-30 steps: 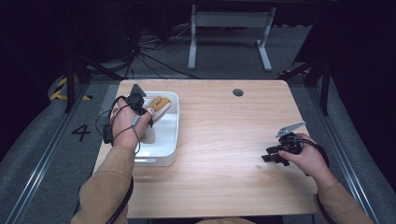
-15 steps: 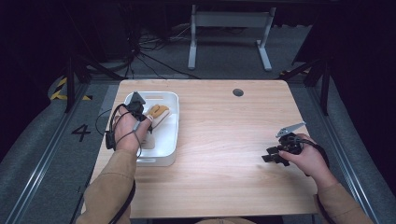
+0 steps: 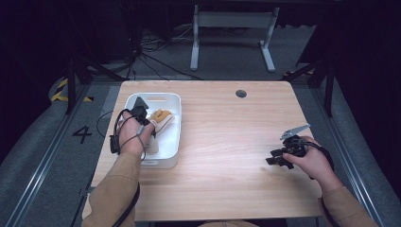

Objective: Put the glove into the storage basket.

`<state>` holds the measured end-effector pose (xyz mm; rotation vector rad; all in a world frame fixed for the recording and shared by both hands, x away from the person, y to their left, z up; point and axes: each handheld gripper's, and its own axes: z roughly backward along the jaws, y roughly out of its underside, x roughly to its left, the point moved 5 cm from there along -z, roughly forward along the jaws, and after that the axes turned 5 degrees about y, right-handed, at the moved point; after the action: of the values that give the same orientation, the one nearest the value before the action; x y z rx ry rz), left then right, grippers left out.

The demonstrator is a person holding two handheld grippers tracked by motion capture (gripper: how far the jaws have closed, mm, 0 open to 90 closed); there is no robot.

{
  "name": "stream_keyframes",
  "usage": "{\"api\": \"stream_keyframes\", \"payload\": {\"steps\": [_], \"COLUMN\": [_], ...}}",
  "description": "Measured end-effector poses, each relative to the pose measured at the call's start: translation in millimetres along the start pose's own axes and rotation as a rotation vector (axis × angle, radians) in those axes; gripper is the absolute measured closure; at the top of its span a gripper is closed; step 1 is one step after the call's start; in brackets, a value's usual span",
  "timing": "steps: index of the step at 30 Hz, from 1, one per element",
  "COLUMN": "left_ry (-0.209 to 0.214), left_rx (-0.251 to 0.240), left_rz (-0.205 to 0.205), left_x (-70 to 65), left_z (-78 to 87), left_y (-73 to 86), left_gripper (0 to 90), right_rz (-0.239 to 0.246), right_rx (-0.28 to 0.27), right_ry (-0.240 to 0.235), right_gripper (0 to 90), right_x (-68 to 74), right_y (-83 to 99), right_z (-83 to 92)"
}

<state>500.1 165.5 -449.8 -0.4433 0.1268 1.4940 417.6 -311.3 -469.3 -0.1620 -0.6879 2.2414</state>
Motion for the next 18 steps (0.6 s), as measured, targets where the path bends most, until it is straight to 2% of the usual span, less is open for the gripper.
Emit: {"api": "stream_keyframes", "payload": {"steps": [8,12,18], "left_ry": [-0.001,-0.014,-0.010], "left_rx": [0.023,0.028,0.038], "left_rz": [0.009,0.024,0.042], "left_x": [3.9,7.7,9.1], "left_z": [-8.0,-9.5,-14.3], "left_y": [0.5,2.1,5.1], "left_gripper": [70.3,69.9,68.6], "right_rz": [-0.007,-0.009,-0.011], "right_rx": [-0.002,0.000,-0.001], "right_ry": [0.006,0.005,0.005], "right_gripper": [51.0,50.8,50.4], "right_x": [-1.0,-1.2,-0.3], "right_y": [2.2,2.9,2.6], "right_z": [0.7,0.5,0.0]}}
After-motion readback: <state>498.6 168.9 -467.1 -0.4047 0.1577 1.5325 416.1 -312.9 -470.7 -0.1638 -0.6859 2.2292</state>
